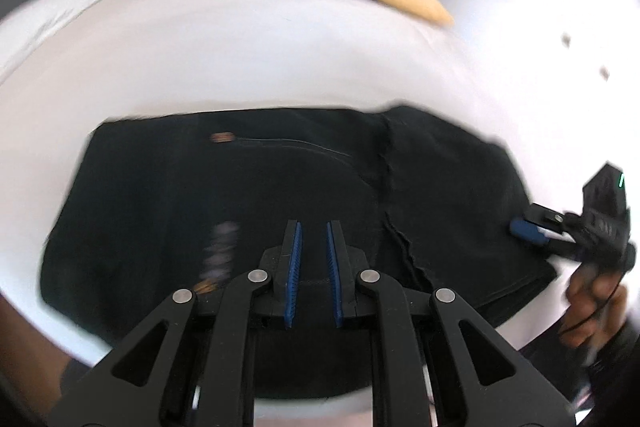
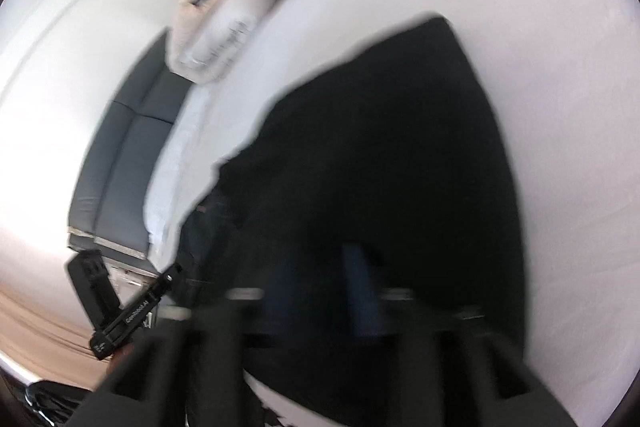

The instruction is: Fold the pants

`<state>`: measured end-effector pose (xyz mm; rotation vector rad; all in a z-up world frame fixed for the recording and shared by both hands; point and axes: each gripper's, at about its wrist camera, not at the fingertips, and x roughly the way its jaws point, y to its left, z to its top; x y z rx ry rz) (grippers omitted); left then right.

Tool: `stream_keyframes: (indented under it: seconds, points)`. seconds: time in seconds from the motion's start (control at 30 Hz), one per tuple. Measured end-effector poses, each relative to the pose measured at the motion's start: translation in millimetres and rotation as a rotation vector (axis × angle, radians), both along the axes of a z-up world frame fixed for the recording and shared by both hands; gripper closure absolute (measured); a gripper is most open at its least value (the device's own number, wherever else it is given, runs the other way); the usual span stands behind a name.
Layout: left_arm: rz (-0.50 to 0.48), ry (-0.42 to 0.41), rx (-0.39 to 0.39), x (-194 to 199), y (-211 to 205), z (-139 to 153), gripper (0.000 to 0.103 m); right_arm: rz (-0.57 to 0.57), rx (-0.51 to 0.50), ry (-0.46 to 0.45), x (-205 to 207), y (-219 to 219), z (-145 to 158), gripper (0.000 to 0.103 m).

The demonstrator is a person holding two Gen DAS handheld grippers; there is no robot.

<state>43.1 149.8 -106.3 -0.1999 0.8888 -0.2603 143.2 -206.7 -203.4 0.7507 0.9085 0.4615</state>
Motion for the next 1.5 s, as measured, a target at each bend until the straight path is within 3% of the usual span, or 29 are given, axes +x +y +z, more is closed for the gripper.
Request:
stream_keyframes:
  seconds: [0.03,0.07,0.1,0.13,0.17,0.37,0.47,0.7,0.87,1.17,1.33,1.47,1.5]
  points:
    - [0.033,0.008,-0.05,-5,17,1,0.079,-0.014,0.0,-0.025,-2,2,6,0.021]
    - [0.077,0.019,-0.106,-11,36,0,0.072,-0.022,-0.003,-0.046,-3,5,13,0.018]
    - [0.116,0.028,-0.154,-16,52,-1,0.045,-0.006,0.007,-0.048,0,9,17,0.018]
    - [0.165,0.029,-0.212,-23,69,-3,0.025,0.019,0.028,-0.038,4,12,19,0.019]
    - [0.227,0.013,-0.276,-33,90,-4,0.024,0.046,0.048,-0.033,7,16,21,0.022]
    - [0.403,0.05,-0.594,-66,156,-34,0.024,0.154,0.106,-0.033,28,48,30,0.04]
    - [0.426,0.093,-0.731,-66,165,-52,0.024,0.186,0.133,-0.029,38,65,31,0.041]
    - [0.448,0.157,-0.846,-51,157,-84,0.024,0.219,0.158,-0.024,42,83,31,0.043]
    - [0.477,0.158,-0.974,-52,165,-103,0.024,0.212,0.188,-0.006,48,83,26,0.044]
    - [0.499,0.155,-1.017,-41,168,-104,0.026,0.224,0.171,0.029,58,88,15,0.049]
    - [0.491,0.156,-1.006,-39,162,-101,0.049,0.231,0.132,0.064,73,96,12,0.05]
    - [0.48,0.136,-1.003,-34,160,-101,0.049,0.246,0.108,0.081,81,104,7,0.05]
    - [0.483,0.134,-1.011,-34,160,-103,0.054,0.251,0.106,0.087,82,106,5,0.05]
